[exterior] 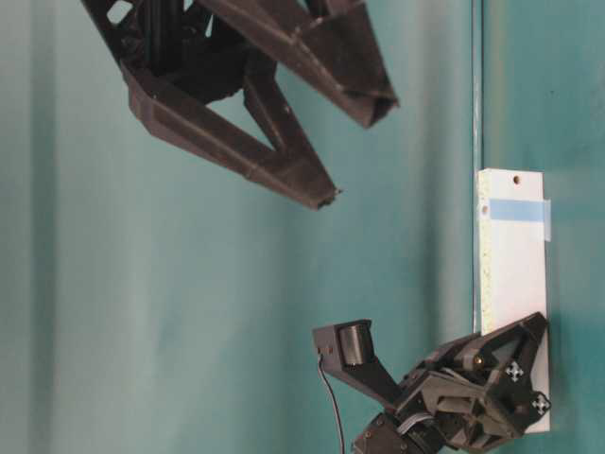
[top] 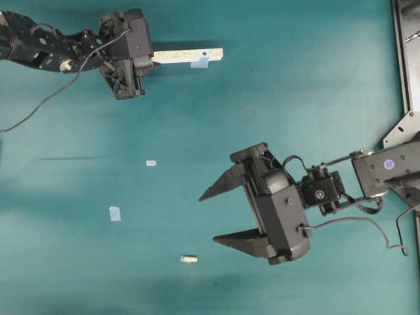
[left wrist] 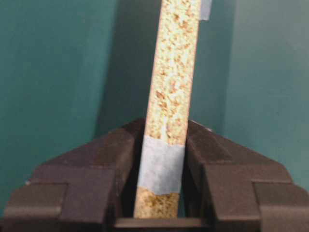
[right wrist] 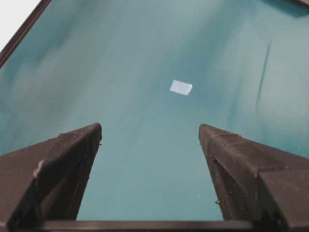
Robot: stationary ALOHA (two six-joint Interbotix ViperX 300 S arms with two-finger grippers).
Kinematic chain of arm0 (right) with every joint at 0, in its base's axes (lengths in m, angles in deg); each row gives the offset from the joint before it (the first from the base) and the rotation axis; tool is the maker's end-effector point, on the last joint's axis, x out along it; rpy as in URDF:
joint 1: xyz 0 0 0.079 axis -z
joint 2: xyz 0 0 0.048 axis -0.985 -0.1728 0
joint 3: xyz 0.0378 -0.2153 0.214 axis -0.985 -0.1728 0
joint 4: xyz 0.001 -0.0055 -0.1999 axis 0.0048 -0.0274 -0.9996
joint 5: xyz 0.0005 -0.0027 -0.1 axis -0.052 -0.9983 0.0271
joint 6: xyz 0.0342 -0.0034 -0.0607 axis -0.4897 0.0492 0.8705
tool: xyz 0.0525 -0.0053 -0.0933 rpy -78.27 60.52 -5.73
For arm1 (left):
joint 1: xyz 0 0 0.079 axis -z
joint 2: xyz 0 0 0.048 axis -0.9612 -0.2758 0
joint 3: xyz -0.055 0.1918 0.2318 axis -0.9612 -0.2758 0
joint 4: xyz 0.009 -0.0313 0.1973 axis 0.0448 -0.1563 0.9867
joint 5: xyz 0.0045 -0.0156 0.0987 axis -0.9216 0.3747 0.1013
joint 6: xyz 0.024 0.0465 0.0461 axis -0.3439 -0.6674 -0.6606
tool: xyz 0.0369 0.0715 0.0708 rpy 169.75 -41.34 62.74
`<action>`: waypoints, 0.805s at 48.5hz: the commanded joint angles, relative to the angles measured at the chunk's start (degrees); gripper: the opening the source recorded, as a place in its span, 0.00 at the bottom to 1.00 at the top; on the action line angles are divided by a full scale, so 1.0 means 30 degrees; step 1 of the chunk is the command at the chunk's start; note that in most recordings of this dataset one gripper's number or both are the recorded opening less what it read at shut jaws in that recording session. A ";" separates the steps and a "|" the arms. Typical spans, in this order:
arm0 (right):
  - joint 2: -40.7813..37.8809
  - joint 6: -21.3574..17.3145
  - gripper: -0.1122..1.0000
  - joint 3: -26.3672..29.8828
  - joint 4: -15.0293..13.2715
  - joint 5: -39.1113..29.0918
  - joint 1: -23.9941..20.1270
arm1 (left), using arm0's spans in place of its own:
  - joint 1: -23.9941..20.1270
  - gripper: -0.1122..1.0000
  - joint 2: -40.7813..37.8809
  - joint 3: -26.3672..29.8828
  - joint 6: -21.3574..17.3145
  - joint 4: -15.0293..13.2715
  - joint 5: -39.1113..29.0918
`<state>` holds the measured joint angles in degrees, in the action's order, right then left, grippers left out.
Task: Move the wooden board into place and insert the rod into its hole.
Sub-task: 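Close the left gripper on the board end and lift it, then swing the held board toward the table center with the left gripper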
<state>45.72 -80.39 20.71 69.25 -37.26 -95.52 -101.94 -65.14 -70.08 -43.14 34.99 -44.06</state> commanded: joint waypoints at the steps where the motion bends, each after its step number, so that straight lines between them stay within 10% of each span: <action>1: 0.0674 -0.0029 0.93 0.0469 -0.0029 0.0088 0.0029 | 0.0000 0.30 0.0586 0.0146 0.0059 -0.0088 -0.0029; 18: 0.1611 0.0000 0.93 0.0439 -0.0029 -0.0527 0.0527 | 0.1260 0.30 0.2227 0.0820 0.0791 -0.0117 -0.1553; 39: 0.1611 0.0000 0.93 0.0410 -0.0029 -0.0615 0.0557 | 0.6035 0.30 0.1143 0.2871 0.7090 -0.0117 -0.1553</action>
<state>49.41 -80.39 20.71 69.16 -39.37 -93.94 -85.59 -61.80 -63.58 -23.98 34.73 -49.07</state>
